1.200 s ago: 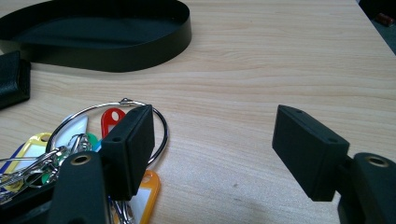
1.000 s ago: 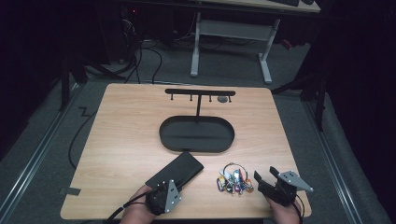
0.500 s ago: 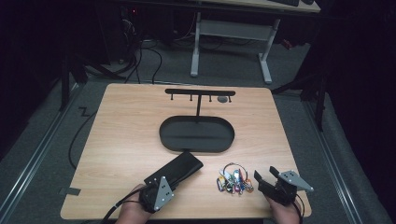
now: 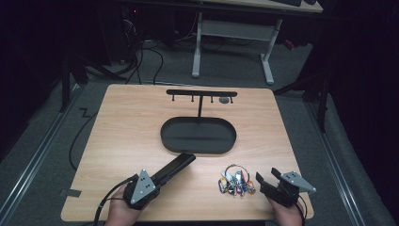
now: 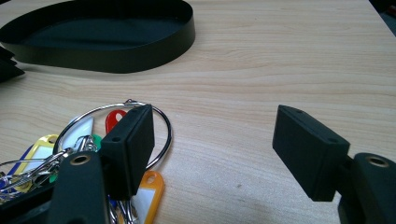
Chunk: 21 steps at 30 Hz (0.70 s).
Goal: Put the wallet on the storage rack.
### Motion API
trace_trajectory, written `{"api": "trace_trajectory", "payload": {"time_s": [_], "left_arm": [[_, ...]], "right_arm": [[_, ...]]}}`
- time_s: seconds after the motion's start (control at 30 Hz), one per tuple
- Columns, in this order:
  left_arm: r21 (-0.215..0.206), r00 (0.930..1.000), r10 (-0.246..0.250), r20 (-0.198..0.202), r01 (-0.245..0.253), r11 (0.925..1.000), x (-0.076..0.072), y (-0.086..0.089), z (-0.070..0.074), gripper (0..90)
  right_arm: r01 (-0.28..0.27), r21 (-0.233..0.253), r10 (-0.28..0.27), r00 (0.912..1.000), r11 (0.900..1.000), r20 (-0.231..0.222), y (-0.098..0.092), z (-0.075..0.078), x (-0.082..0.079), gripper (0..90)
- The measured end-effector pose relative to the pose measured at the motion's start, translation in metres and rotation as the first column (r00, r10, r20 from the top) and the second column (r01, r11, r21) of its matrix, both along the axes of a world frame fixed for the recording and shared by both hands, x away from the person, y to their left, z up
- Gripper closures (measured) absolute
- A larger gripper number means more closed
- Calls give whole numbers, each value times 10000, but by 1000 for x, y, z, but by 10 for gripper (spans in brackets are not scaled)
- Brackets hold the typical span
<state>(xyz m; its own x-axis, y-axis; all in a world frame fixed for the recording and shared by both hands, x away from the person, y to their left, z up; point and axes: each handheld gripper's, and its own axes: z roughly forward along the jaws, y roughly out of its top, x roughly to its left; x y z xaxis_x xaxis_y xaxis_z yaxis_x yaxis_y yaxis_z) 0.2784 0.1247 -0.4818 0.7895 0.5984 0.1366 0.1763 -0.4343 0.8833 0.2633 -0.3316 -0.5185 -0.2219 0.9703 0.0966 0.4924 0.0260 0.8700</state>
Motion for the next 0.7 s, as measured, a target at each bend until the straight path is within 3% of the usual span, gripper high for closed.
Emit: {"api": "trace_trajectory", "payload": {"time_s": [0.03,0.07,0.2,0.7], "left_arm": [[0,10000,0,0,0,10000,0,0,0,826],[-363,9998,0,-190,-7,9993,1,4,2,826],[-681,9996,-59,-290,40,9977,0,10,8,827],[-1167,9991,201,-379,-244,9929,3,26,18,827]], "right_arm": [[0,0,0,10000,10000,0,0,0,0,294],[37,-11,-37,10000,10000,-43,0,0,0,301],[17,-1,-17,9999,10000,-127,0,2,0,317],[60,-49,-61,9997,10000,-227,1,0,1,311]]}}
